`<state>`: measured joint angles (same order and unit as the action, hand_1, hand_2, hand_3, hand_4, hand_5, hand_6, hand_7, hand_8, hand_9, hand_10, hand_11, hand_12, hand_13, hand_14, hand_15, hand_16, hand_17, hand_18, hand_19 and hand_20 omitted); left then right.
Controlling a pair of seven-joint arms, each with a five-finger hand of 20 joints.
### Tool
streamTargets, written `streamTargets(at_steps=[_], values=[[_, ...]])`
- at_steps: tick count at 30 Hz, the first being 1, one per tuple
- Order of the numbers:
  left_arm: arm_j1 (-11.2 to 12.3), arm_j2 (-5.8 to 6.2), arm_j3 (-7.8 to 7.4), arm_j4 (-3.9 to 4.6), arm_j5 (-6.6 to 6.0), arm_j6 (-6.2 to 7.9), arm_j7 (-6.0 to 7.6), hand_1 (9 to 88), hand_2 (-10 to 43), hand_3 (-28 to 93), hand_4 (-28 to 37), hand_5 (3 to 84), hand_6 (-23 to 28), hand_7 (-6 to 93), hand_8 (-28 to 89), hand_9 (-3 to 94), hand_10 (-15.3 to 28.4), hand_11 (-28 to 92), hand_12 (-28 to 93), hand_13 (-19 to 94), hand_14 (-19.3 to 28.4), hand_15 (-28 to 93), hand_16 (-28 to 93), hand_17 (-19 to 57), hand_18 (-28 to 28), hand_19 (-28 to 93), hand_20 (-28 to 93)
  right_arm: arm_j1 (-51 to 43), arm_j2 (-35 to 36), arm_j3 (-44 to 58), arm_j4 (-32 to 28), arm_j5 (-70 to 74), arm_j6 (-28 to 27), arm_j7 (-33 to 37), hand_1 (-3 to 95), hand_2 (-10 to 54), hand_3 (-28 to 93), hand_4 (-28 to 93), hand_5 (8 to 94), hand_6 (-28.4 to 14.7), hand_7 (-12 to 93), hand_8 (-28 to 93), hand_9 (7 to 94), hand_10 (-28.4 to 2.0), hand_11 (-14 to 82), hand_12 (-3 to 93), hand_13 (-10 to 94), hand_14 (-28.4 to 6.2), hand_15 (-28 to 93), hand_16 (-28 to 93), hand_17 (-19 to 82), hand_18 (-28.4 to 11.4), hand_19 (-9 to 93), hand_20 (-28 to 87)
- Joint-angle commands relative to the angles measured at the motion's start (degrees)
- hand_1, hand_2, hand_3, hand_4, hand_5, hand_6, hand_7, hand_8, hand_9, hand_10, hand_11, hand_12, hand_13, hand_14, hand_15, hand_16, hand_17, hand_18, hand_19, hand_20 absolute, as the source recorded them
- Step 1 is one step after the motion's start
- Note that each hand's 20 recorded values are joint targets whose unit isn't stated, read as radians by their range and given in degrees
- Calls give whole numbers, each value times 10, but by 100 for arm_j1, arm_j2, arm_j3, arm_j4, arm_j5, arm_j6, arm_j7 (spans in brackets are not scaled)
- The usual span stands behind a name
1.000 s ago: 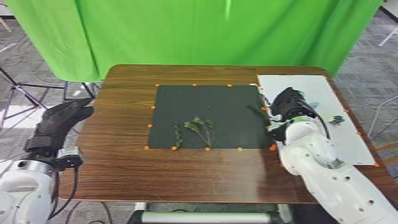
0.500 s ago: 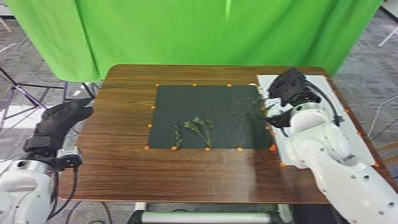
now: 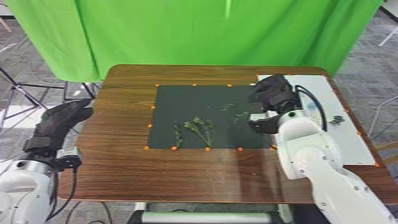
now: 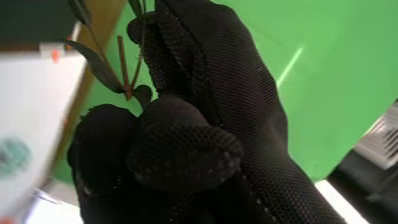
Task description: Arrange flowers
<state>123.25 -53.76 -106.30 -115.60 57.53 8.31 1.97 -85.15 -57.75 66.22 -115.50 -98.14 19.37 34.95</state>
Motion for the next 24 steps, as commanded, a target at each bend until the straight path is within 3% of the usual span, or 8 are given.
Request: streamTargets(at_steps=[1,11,24], values=[[9,20,-17,-32,28,-118,-109,322,62,612,-205,450,39,149,-83,464,141,230,108,363,175,155,-11,38,107,97,127,-121,-280,41,-66,688,559,-8,946,-95,-145,437,812,-59,219,171,936,-133,84,363,937,8,630,213,750,-31,919,412],[170,15,-138,-108,19,-71,-124,321,61,611,-205,447,38,149,-83,462,141,229,109,362,176,155,-11,37,108,97,127,-548,-486,52,-110,1093,1074,215,946,-95,-141,436,811,-63,227,159,937,-135,90,355,937,8,610,193,773,-12,871,389],[139,40,-100,-92,34,-136,-173,321,59,612,-206,447,40,146,-81,461,142,228,109,361,176,155,-11,36,109,99,126,-691,-832,-7,117,2629,3072,122,946,-95,-128,415,799,-61,265,123,934,-135,84,355,937,7,599,177,786,-9,839,399]])
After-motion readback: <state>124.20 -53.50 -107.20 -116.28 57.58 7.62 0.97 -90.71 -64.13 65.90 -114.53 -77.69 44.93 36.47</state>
